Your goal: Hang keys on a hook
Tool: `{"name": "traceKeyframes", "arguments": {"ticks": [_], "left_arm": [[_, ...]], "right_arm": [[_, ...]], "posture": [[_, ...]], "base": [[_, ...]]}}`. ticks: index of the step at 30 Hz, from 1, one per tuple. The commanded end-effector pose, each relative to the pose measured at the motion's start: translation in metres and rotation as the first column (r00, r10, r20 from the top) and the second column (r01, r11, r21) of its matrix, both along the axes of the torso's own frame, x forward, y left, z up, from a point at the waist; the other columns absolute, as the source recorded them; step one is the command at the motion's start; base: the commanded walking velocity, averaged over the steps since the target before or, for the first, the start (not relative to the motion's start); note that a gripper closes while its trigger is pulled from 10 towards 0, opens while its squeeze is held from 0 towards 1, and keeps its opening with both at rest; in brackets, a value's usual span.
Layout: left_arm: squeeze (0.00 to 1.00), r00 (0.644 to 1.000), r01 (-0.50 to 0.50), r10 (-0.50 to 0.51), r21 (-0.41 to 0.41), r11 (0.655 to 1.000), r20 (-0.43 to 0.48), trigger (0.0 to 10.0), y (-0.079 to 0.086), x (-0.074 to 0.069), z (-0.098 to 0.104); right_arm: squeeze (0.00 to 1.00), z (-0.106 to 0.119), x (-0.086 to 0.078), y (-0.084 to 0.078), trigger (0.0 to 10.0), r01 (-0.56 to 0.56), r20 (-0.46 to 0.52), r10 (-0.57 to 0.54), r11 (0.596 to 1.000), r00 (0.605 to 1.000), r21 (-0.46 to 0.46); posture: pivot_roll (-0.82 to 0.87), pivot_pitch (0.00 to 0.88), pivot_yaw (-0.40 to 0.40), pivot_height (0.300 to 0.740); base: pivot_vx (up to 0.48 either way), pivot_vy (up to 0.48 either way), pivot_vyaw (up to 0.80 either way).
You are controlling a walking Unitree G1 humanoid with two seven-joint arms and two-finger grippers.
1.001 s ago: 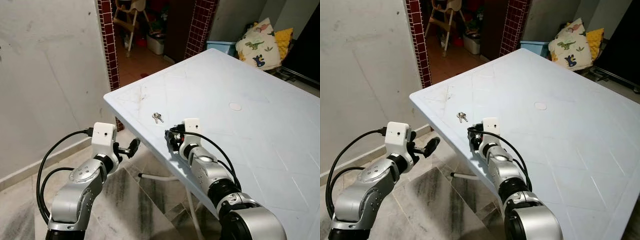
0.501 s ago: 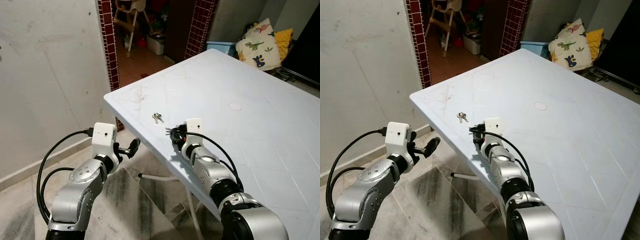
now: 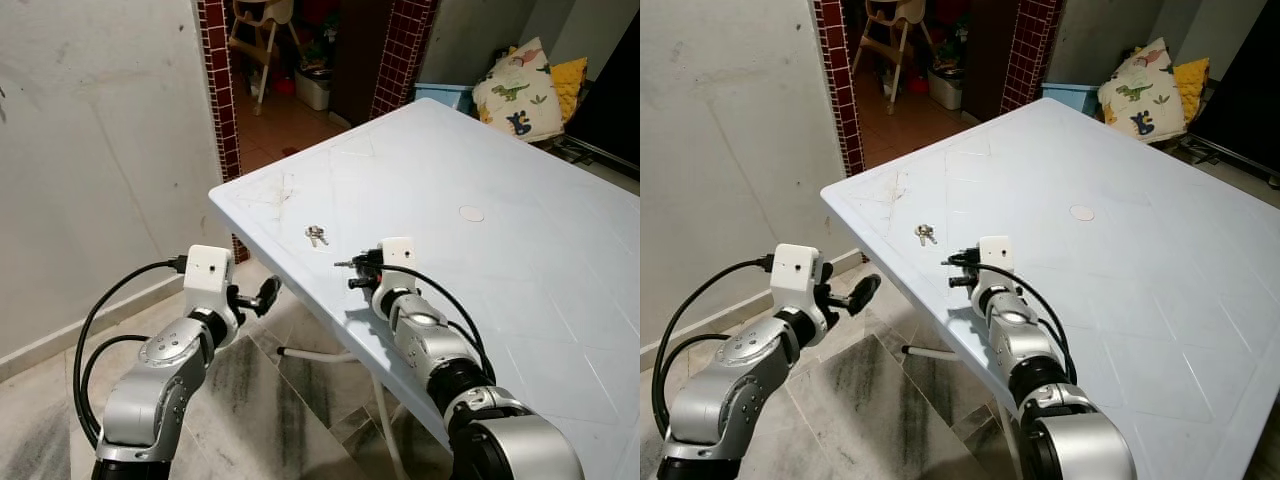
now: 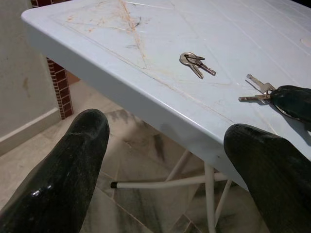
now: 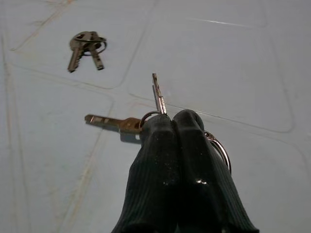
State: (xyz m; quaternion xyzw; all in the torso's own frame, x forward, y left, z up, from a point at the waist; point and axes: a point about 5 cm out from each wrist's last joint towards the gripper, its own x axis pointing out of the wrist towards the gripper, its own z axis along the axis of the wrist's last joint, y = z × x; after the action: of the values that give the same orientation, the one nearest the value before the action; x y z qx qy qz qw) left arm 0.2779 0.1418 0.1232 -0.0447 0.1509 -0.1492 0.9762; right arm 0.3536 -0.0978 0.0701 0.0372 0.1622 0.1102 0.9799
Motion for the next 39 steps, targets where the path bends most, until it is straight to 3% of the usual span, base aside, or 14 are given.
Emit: {"name": "traceKeyframes", "arguments": {"ticks": [1,11,19,30,31,32,33,34,35,36,37,39], "left_arm": [[0.0,1.0,0.012,-0.013,0.004,1.0,0.007,10.0,-0.004,0.003,0.001],[0.0,1.0,0.008,-0.007,-0.004,1.0,0.017,10.0,-0.005,0.006,0.001],[0.0,0.999,0.01,-0.009,-0.02,1.0,0.031,10.0,-0.009,0.008,0.003],[0.0,0.998,-0.004,0.007,-0.052,0.999,0.068,10.0,-0.015,0.022,0.008],[0.0,0.998,-0.003,0.007,-0.054,0.999,0.07,10.0,-0.016,0.022,0.008],[0.0,0.997,-0.002,0.006,-0.055,0.998,0.071,10.0,-0.016,0.023,0.008],[0.0,0.997,-0.002,0.006,-0.056,0.998,0.072,10.0,-0.017,0.023,0.007],[0.0,0.997,-0.001,0.005,-0.057,0.998,0.072,10.0,-0.017,0.024,0.007],[0.0,0.997,-0.002,0.006,-0.059,0.998,0.072,10.0,-0.017,0.023,0.007],[0.0,0.997,-0.003,0.008,-0.061,0.998,0.071,10.0,-0.017,0.023,0.006],[0.0,0.998,-0.006,0.01,-0.063,0.998,0.067,10.0,-0.017,0.022,0.005],[0.0,0.998,-0.008,0.012,-0.066,0.998,0.06,10.0,-0.017,0.02,0.001]], "right_arm": [[0.0,-0.003,-0.001,-0.009,0.0,0.032,-0.009,-0.032,0.999,0.999,-0.002],[0.0,0.009,0.006,-0.019,0.0,0.094,0.033,-0.096,0.994,0.995,0.056],[0.0,0.024,0.013,-0.026,0.0,0.129,0.091,-0.146,0.976,0.985,0.173],[0.0,0.064,0.024,-0.019,0.0,-0.002,0.196,-0.073,0.934,0.978,0.357],[0.0,0.066,0.024,-0.019,0.6,-0.013,0.207,-0.063,0.938,0.976,0.347],[0.0,0.067,0.024,-0.021,4.5,-0.015,0.221,-0.057,0.949,0.974,0.313],[0.0,0.067,0.023,-0.022,4.5,-0.016,0.228,-0.053,0.957,0.972,0.29],[0.0,0.067,0.023,-0.025,10.0,-0.017,0.24,-0.041,0.972,0.97,0.234],[0.0,0.067,0.021,-0.032,10.0,-0.003,0.276,-0.025,0.995,0.961,0.101],[0.0,0.066,0.019,-0.035,10.0,-0.002,0.283,-0.016,0.998,0.959,0.064],[1.0,0.062,0.017,-0.039,10.0,0.017,0.275,-0.027,0.999,0.961,0.039],[1.0,0.053,0.011,-0.046,10.0,0.041,0.247,-0.041,0.999,0.968,0.005]], "posture": [[0.24,0.0,-0.067,0.74],[0.23,0.0,-0.068,0.74],[0.21,0.0,-0.063,0.74],[0.17,0.0,-0.071,0.74],[0.17,0.0,-0.071,0.74],[0.17,0.0,-0.071,0.74],[0.17,0.0,-0.072,0.74],[0.17,0.0,-0.072,0.74],[0.16,0.0,-0.073,0.74],[0.16,0.0,-0.074,0.74],[0.15,0.0,-0.076,0.74],[0.14,0.0,-0.081,0.74]], "base": [[0.0,0.0,0.0],[0.0,0.0,0.0],[0.0,0.0,0.0],[0.0,0.0,0.0],[0.0,0.0,0.0],[0.0,0.0,0.0],[0.0,0.0,0.0],[0.0,0.0,0.0],[0.0,0.0,0.0],[0.0,0.0,0.0],[0.0,0.0,0.0],[0.0,0.0,0.0]]}}
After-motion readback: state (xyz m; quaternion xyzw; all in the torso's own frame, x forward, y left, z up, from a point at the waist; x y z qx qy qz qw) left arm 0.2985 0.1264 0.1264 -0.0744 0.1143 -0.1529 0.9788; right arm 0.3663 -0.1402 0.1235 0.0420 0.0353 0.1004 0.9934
